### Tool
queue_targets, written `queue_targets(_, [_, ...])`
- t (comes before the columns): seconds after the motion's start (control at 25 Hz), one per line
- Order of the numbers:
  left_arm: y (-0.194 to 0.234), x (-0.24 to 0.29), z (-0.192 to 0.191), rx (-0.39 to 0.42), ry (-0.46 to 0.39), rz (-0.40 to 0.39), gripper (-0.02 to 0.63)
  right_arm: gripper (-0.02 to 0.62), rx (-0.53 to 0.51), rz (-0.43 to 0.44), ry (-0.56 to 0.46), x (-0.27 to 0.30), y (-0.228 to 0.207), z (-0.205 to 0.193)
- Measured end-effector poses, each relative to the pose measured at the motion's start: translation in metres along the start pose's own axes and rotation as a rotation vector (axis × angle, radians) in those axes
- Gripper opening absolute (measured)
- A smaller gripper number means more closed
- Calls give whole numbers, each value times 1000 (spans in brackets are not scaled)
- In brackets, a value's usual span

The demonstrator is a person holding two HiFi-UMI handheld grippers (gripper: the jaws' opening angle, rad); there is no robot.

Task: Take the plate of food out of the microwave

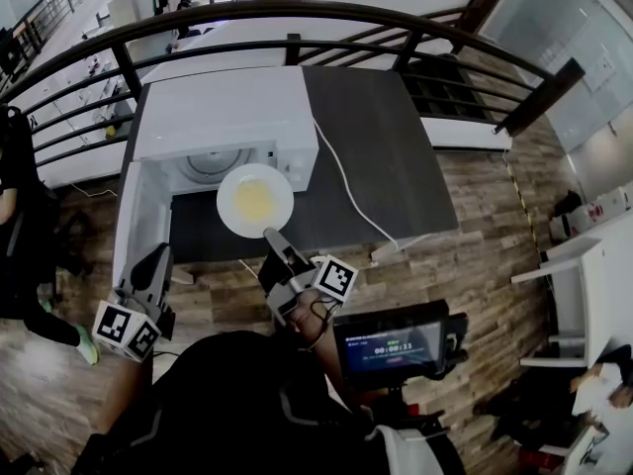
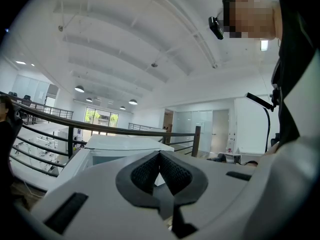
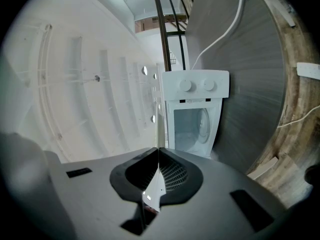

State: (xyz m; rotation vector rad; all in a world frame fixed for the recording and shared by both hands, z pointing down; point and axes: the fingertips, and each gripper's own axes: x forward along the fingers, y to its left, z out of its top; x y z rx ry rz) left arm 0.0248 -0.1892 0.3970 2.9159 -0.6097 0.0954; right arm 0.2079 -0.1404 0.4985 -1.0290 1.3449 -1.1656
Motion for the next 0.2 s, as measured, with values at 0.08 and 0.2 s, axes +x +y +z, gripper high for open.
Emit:
queue_targets(0.08, [1,1,0,-3,3,2,3,8,3,0,0,1,0,0])
queue_targets(0.2, [3,1,0,-3,2,10,3,8,-1,-1,6,2,-1,0])
